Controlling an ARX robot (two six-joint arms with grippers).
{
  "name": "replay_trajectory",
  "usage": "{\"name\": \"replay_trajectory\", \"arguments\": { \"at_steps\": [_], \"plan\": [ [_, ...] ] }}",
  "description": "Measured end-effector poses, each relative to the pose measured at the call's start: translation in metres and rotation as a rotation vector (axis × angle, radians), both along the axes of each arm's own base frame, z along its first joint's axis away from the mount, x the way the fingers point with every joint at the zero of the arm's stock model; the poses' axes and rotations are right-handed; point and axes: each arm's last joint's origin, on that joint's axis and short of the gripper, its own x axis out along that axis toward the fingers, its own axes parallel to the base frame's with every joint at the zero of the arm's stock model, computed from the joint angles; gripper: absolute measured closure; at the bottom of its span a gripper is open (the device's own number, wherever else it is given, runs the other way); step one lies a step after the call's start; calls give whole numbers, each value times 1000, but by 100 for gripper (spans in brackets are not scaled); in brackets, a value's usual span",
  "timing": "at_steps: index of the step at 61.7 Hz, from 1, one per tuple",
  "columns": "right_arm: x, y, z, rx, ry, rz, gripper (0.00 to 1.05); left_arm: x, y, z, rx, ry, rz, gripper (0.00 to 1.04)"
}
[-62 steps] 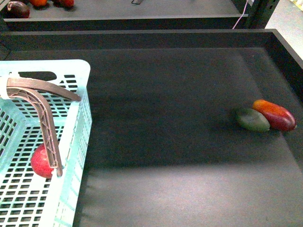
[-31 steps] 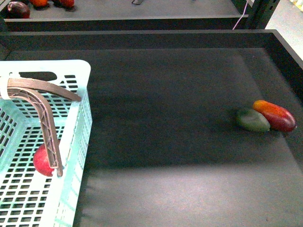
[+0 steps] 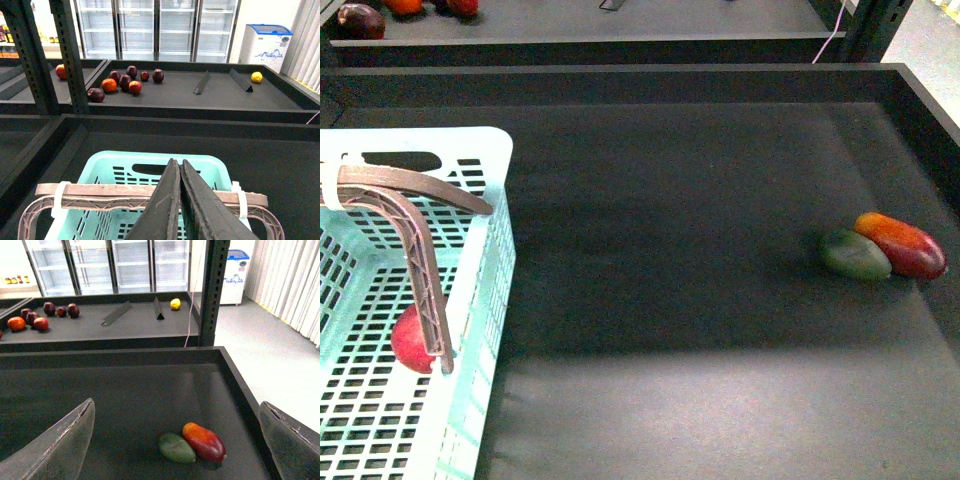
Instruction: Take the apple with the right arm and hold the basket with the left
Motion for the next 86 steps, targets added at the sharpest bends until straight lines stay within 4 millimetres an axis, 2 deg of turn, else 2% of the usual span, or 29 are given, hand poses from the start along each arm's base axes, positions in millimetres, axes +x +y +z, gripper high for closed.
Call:
{"name": "replay_trajectory", "arguments": {
  "at_steps": [14,24,75,77,86],
  "plan": [
    [0,0,0,0,0,0,9,-4,0,-1,0,1,0,101],
    [0,0,0,0,0,0,9,-15,0,-3,0,8,0,101],
    [0,0,0,0,0,0,9,-15,0,-3,0,6,0,101],
    [0,0,0,0,0,0,9,-15,0,-3,0,6,0,99],
    [0,0,0,0,0,0,9,-15,0,-3,0,6,0,71]
  ]
}}
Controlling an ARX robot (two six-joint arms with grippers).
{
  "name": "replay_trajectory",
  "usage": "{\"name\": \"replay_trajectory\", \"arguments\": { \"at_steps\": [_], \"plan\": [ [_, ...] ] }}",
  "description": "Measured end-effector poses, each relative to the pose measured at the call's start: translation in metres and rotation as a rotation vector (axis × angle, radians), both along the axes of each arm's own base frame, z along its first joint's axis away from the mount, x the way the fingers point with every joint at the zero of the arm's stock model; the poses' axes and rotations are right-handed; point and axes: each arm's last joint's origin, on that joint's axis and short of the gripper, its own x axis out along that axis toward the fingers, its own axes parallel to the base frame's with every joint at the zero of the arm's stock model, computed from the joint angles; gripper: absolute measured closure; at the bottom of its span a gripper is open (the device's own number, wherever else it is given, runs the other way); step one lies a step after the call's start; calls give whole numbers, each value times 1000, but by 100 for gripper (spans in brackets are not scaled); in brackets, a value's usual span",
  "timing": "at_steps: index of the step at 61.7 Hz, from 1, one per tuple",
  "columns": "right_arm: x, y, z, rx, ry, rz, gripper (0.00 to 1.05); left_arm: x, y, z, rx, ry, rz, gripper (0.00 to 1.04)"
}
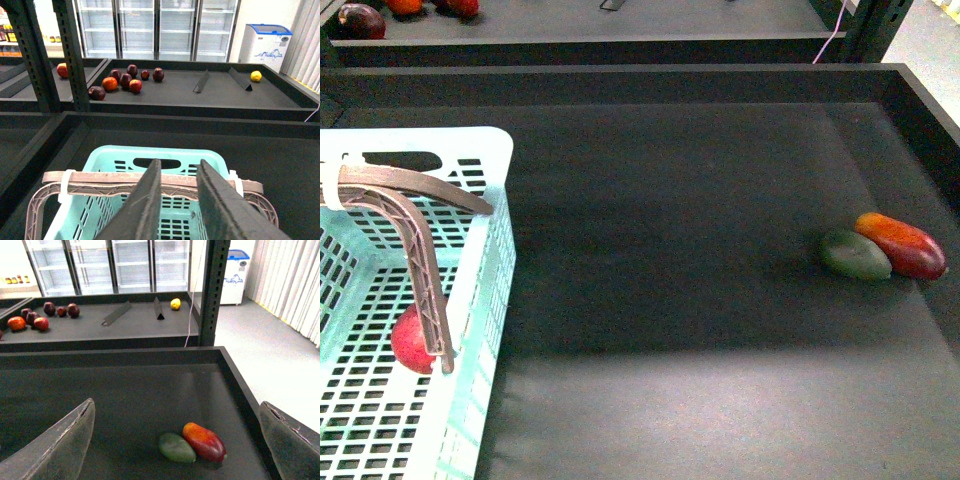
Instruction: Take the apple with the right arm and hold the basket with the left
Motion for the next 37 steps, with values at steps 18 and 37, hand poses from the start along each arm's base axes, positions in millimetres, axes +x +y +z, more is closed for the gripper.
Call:
{"name": "replay_trajectory", "arguments": {
  "at_steps": [18,37],
  "plan": [
    [0,0,0,0,0,0,9,0,0,0,0,0,0,14],
    [0,0,0,0,0,0,9,0,0,0,2,0,0,7]
  ]
}}
